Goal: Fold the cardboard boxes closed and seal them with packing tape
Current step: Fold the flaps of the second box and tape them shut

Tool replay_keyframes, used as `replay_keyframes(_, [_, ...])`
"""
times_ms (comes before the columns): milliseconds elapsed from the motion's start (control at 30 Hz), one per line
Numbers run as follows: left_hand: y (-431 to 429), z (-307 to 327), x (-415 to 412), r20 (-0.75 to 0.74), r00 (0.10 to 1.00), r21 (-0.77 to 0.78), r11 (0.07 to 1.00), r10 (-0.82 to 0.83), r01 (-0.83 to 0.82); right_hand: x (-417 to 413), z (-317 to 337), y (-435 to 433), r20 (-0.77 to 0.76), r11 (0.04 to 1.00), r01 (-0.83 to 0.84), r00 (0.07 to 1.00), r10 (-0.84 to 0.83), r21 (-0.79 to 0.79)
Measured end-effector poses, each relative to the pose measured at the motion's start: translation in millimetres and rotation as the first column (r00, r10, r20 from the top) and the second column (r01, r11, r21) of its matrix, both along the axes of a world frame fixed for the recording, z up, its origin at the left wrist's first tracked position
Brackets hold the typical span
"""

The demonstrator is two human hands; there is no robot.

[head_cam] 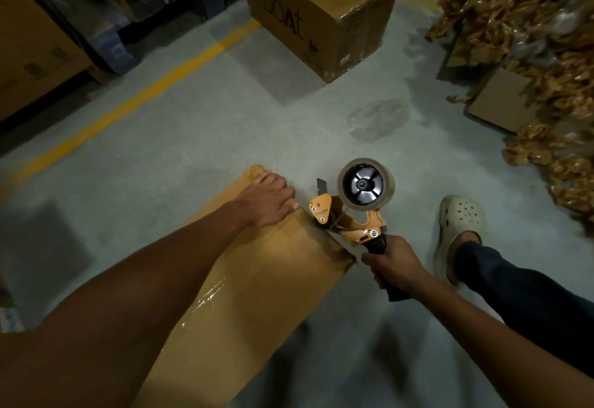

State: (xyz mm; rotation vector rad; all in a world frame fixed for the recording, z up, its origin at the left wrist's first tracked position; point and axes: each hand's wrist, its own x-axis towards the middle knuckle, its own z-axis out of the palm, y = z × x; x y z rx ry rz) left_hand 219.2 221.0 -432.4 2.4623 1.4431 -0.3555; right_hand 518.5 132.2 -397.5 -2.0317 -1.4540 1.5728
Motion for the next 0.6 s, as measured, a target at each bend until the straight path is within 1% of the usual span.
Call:
replay_keyframes(67, [-7, 4, 12, -0.064, 0.997, -0.026, 0.999, 0.042, -0.044, 1, 2, -4, 0.006, 1.0, 0.011, 1.0, -0.011, -0.001])
replay_keyframes(133, [-13, 5, 18, -0.091, 0.993, -0.063, 0.994, 0.078, -0.084, 3, 4, -7, 0.003, 1.0, 0.009, 1.0, -0.009, 0.0])
replay_keyframes(233, [-10, 9, 21, -0.087, 0.988, -0.135, 0.981, 0.129, -0.14, 18, 7, -18, 0.028, 1.0, -0.016, 0.999, 0.016, 0.003])
replay_keyframes(367, [-3, 13, 25, -0.1, 0.974, -0.215, 0.951, 0.204, -0.222, 40, 10, -40, 0.058, 1.0, 0.006, 0.998, -0.005, -0.018])
replay_keyframes(500, [2, 21, 34, -0.191, 0.944, -0.295, 0.902, 0.269, -0.316, 45, 5, -52, 0.049, 0.999, 0.031, 0.998, -0.03, -0.017])
replay_keyframes(600, [5, 24, 38, -0.247, 0.931, -0.311, 0.888, 0.27, -0.34, 50, 2, -62, 0.03, 0.997, 0.07, 0.997, -0.07, -0.021])
